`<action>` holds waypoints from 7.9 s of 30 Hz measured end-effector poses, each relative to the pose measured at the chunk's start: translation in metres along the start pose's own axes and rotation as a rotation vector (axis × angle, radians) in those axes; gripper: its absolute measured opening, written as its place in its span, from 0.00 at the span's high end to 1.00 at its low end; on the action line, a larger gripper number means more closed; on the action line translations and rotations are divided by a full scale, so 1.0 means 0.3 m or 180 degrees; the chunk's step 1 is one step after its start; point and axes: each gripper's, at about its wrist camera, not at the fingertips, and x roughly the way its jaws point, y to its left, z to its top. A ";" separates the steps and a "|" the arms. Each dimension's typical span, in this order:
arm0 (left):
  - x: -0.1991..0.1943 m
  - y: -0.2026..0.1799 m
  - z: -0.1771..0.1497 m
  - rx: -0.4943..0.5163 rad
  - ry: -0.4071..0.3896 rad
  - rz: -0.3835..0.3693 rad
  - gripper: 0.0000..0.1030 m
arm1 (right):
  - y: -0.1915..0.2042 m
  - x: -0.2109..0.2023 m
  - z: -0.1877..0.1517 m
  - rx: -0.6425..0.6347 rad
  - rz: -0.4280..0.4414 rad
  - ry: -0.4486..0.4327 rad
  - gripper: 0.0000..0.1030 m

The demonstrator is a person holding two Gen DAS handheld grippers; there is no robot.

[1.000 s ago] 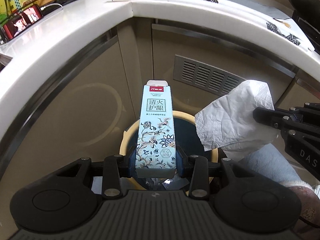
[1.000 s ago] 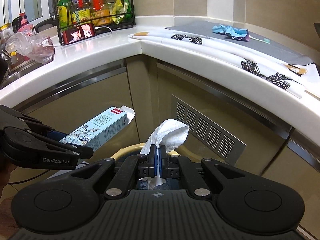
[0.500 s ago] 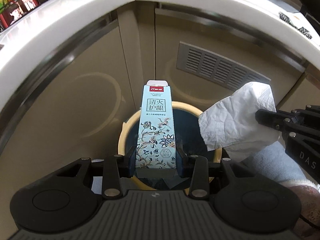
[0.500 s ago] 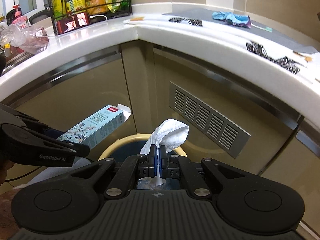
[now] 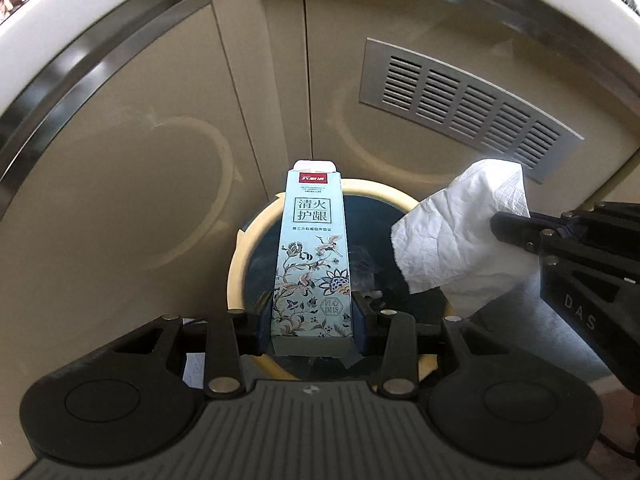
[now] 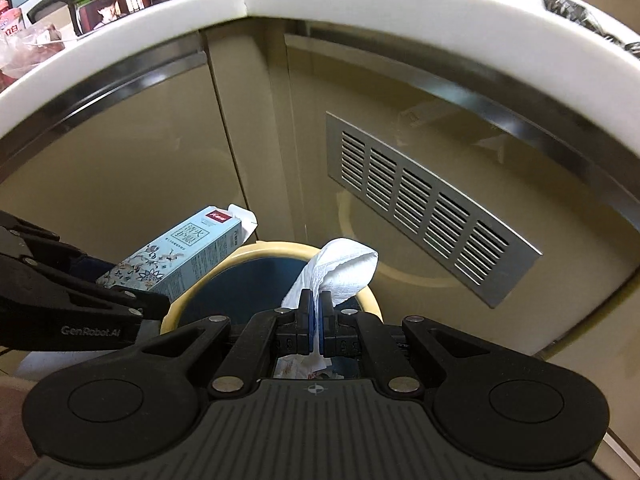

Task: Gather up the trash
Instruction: 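Lower the toothpaste box and tissue down over the trash bin with both grippers, then open both grippers releasing the toothpaste box and tissue into the bin, then raise both tools out of the bin back up to the mat, then grasp the blue glove with the left gripper while the right gripper grasps the toothbrush, then carry the glove and toothbrush down over the trash bin with both grippers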

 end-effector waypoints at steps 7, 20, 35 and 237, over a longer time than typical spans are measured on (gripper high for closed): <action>0.070 -0.012 0.008 0.0022 0.0146 0.0000 0.58 | 0.013 0.055 -0.020 -0.0057 -0.0020 0.0105 0.97; 0.216 -0.019 0.017 0.0030 0.0536 -0.0009 0.58 | 0.010 0.175 -0.009 -0.0090 -0.0072 0.0346 0.97; 0.204 -0.015 0.014 -0.0008 0.0530 0.0324 0.00 | 0.014 0.174 -0.010 -0.0093 0.0003 0.0294 0.29; -0.674 0.000 0.409 0.0111 -0.1478 -0.0141 0.74 | -0.226 -0.542 0.524 0.0029 0.0164 -0.1681 0.87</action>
